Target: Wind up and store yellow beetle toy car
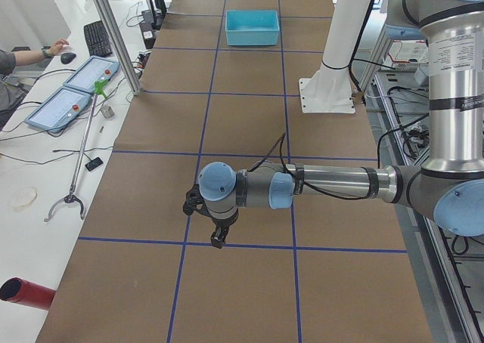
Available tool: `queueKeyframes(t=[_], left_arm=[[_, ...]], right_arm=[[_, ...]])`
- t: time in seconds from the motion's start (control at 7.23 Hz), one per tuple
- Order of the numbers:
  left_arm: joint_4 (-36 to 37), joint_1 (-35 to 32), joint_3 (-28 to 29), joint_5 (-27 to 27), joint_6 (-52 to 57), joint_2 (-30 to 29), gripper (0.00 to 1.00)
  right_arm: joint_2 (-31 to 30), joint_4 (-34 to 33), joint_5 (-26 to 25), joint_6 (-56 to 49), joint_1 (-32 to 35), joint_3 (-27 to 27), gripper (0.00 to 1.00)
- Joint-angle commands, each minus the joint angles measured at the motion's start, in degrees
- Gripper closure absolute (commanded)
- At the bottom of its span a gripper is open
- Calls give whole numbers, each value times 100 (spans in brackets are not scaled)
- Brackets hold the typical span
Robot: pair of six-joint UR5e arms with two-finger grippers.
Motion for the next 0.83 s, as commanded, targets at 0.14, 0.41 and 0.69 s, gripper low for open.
queueKeyframes(t=[0.14, 0.41, 0.69], left_arm=[[-19, -17, -79, -86, 23, -8, 0], [-28, 52, -227, -104, 32, -121, 0], [-2, 620, -902, -70, 32, -263, 0]], right_arm=[[135, 391, 363, 40, -4, -258, 0], [152, 373, 574, 49, 223, -258, 0], [143, 347, 786, 49, 488, -276, 0]])
